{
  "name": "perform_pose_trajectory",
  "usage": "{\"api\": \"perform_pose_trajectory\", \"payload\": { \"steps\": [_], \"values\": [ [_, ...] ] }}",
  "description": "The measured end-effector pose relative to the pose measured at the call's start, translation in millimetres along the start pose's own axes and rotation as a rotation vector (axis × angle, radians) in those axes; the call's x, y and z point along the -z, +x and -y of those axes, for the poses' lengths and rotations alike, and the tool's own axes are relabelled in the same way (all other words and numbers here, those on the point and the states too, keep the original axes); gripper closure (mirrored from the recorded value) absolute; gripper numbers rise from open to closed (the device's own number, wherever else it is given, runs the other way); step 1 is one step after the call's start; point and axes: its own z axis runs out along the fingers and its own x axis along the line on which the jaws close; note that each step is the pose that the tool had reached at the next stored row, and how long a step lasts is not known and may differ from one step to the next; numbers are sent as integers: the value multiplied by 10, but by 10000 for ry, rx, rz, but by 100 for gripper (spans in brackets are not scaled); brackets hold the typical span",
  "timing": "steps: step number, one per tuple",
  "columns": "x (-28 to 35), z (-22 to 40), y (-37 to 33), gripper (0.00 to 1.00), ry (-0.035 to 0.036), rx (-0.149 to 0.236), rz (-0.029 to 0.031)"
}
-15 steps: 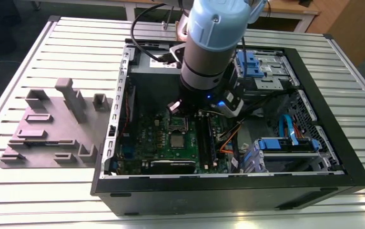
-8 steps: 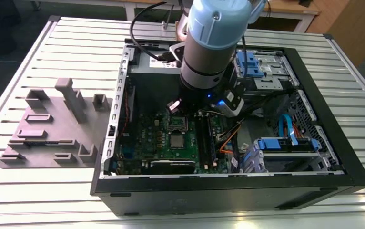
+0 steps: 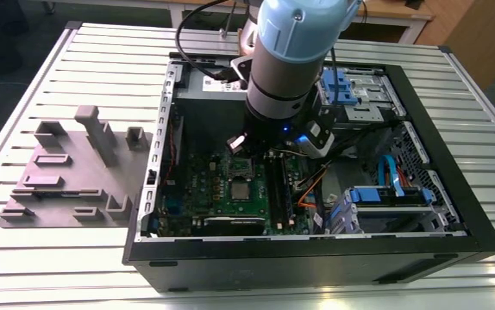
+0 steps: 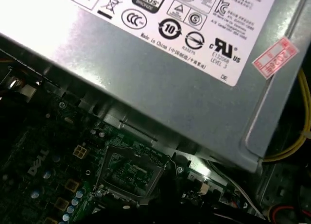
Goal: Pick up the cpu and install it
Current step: 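Close the cpu cover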
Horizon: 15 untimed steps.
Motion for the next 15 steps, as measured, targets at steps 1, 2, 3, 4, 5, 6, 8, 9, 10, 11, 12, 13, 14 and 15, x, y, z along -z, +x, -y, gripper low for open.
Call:
{"api": "perform_pose_trajectory", "payload": {
  "steps": [1,2,3,4,5,6,8,9,10,11,12,13,14,15],
  "values": [
    [13,6,2,90,1,0,-1],
    [25,13,4,90,1,0,-2],
    [37,20,6,90,2,-1,-4],
    [50,28,9,90,1,0,-4],
    [62,36,12,90,0,-1,-4],
    [73,44,16,90,-1,-1,-4],
    [92,63,23,90,-2,-1,-5],
    [98,73,27,90,-4,-1,-7],
    [102,84,31,90,-6,-1,-8],
    [106,96,35,90,-10,-2,-10],
    [109,104,38,90,-12,-3,-13],
    [110,107,40,90,-12,-3,-14],
    [110,107,40,90,-13,-4,-14],
    [110,107,40,90,-13,-5,-14]
  ]
}}
